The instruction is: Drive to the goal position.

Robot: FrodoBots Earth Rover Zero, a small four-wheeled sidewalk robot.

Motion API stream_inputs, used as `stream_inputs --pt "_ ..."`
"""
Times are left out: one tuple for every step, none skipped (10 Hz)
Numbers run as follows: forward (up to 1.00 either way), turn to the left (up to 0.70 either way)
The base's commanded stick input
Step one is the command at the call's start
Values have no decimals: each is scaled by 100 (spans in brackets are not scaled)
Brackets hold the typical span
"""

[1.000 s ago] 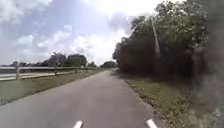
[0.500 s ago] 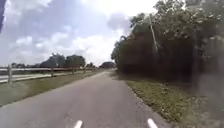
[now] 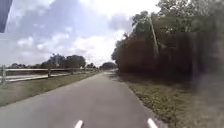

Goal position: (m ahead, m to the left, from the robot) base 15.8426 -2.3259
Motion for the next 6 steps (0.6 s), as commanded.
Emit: stream_inputs --pt "85 0" --pt "85 0" --pt "85 0" --pt "85 2" --pt "85 34" --pt "85 34"
